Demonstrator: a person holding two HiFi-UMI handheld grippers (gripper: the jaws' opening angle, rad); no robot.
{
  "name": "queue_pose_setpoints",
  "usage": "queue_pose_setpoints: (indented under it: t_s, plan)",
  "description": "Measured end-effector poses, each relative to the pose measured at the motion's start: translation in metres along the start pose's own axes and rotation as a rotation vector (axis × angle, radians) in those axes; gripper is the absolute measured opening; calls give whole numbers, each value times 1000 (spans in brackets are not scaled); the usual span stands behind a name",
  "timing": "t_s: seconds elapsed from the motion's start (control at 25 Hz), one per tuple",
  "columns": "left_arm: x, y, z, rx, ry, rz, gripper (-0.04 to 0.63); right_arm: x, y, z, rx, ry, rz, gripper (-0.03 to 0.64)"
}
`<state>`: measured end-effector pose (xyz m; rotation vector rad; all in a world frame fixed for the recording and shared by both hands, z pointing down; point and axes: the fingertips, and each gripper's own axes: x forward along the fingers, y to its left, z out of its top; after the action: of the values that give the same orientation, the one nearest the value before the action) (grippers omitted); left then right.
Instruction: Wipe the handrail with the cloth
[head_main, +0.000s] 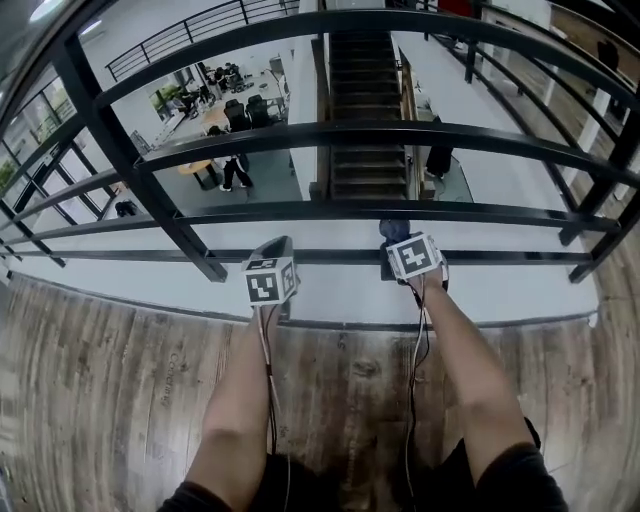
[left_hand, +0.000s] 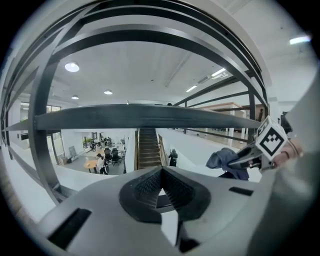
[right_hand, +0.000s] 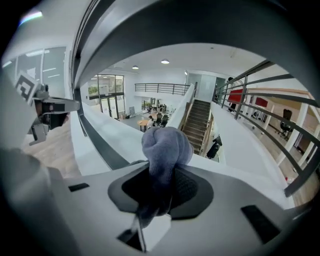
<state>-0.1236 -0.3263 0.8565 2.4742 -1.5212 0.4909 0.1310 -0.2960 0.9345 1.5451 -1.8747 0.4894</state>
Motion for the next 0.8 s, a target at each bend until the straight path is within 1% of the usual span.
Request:
queue_pose_setpoints:
  t_s: [0.12, 0.24, 0.28, 0.36, 0.56, 0.72, 0.8]
  plan:
    - [18, -40, 5, 14, -4, -46, -2, -11, -46, -13, 14, -42, -44, 103]
    - [32, -80, 20, -22, -34, -96, -2, -21, -80, -29, 52, -65, -67, 103]
    - [36, -94, 25, -24, -47, -111, -2, -25, -89, -33, 58, -66, -72, 103]
    - [44, -121, 28, -5, -51, -137, -2, -31, -105, -42, 60, -64, -79, 103]
    - [73, -184, 10, 35, -2, -197, -2, -45, -145, -60, 48, -64, -81, 103]
    - [96, -241, 9, 51, -12, -254, -2, -52, -192, -81, 139, -86, -62, 104]
    - [104, -274, 8, 72, -20, -283, -2, -60, -216, -96, 160, -88, -66, 104]
